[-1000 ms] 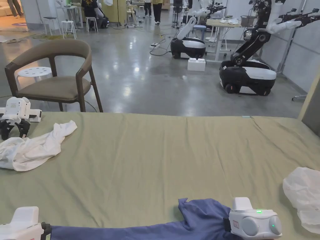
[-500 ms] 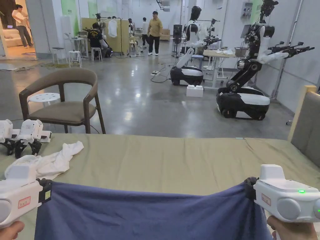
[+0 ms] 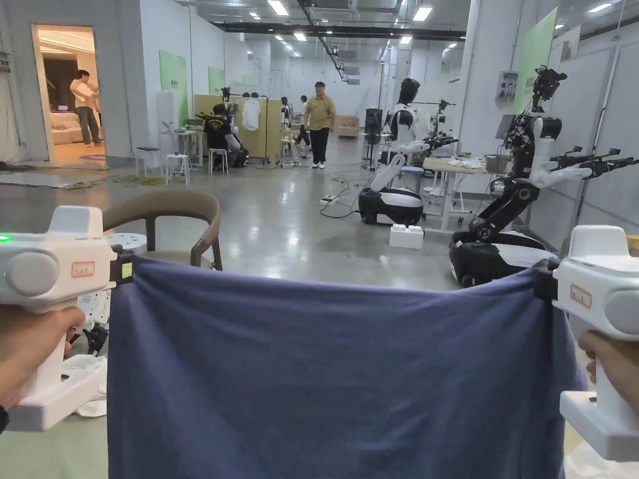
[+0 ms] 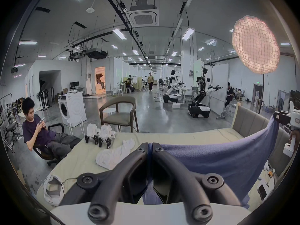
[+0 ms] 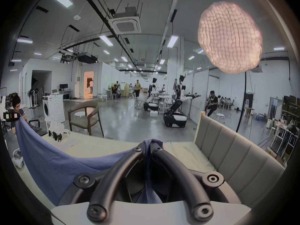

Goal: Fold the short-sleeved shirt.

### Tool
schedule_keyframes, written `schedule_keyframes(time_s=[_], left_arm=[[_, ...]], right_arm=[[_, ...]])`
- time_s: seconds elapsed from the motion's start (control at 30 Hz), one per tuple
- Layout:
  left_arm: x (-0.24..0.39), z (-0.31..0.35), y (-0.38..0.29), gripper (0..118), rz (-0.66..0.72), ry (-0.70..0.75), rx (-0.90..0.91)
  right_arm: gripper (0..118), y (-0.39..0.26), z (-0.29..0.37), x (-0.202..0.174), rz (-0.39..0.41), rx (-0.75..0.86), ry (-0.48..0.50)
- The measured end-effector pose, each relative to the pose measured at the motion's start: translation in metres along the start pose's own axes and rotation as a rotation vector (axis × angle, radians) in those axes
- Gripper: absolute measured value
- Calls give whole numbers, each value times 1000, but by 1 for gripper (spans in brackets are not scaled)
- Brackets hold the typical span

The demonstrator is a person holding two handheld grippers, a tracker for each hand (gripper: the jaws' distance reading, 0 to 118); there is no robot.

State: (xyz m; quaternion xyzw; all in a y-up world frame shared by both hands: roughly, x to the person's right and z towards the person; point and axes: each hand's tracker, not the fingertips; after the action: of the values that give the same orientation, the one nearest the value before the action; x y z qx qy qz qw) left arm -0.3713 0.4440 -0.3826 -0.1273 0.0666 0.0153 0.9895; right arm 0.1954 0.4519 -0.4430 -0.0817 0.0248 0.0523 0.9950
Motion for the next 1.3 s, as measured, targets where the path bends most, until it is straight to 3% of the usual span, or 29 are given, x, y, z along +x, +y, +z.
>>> schedule_keyframes(time_s=[0.23, 0.53, 0.7, 0.97, 1.13, 1.3], left_arm=[[-2, -27, 71, 0, -11, 23, 56], [3, -61, 138, 0, -6, 61, 100], [7, -84, 147, 0, -45, 93, 120], [4, -115, 78, 0, -72, 100, 65], [1, -123, 4, 0, -52, 76, -22], [5, -95, -68, 0, -47, 44, -79]], right_arm=[[3, 76, -32, -6, 32, 51, -27], [3, 140, -74, -5, -21, 83, -33], [3, 143, -102, -12, 33, 84, -47], [3, 72, -122, -23, 93, 39, -13], [3, 8, -113, -28, 85, -37, -2], [3, -58, -82, -26, 103, -99, 1]])
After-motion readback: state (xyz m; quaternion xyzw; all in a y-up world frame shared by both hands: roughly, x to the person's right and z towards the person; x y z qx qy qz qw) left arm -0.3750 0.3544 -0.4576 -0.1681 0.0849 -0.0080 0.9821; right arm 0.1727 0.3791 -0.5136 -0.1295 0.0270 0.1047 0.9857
